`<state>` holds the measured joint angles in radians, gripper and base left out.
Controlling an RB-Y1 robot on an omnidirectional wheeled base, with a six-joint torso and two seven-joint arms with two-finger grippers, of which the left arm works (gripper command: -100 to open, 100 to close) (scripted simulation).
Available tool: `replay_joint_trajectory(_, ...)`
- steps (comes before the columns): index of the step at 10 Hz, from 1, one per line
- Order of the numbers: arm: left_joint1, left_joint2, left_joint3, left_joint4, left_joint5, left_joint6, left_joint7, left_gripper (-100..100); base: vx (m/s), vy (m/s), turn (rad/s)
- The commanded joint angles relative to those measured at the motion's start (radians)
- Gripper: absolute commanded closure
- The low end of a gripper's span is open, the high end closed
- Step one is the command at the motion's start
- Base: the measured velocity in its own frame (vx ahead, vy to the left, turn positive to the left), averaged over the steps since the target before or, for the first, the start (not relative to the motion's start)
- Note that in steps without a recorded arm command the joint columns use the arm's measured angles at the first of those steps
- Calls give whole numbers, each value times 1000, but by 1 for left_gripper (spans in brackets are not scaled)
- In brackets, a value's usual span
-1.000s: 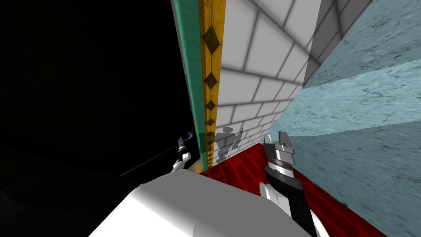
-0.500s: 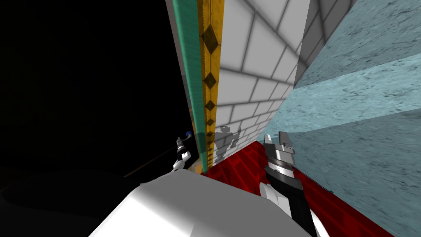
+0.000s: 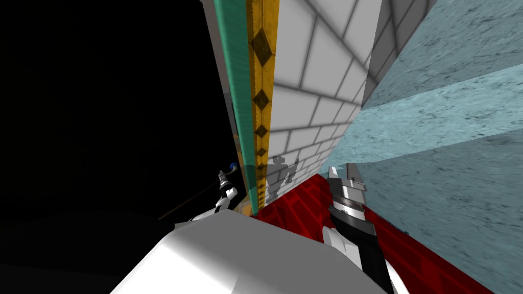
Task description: Push the door open
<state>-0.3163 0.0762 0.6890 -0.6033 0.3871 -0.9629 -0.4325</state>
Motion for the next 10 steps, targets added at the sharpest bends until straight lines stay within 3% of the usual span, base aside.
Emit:
replay_joint_trajectory(1,-5,9,35,-17,15,-30,-20,100,-25,93,-190)
replay_joint_trajectory(2,-5,9,35,-17,15,-30,-20,100,-12,73,-71)
replay_joint_trajectory(3,-13,9,53,-8,24,-45,-31,100,5,68,-110)
replay_joint_trajectory(5,-13,9,53,-8,24,-45,-31,100,12,32,-24)
replay_joint_trajectory(6,-22,9,72,1,33,-60,-41,100,4,23,-88)
replay_joint_trajectory(7,-22,9,72,1,33,-60,-41,100,-2,31,-51)
replay_joint_trajectory(9,-39,7,109,19,51,-89,-63,100,-8,72,-142)
replay_joint_trajectory(10,-39,7,109,19,51,-89,-63,100,5,77,-70)
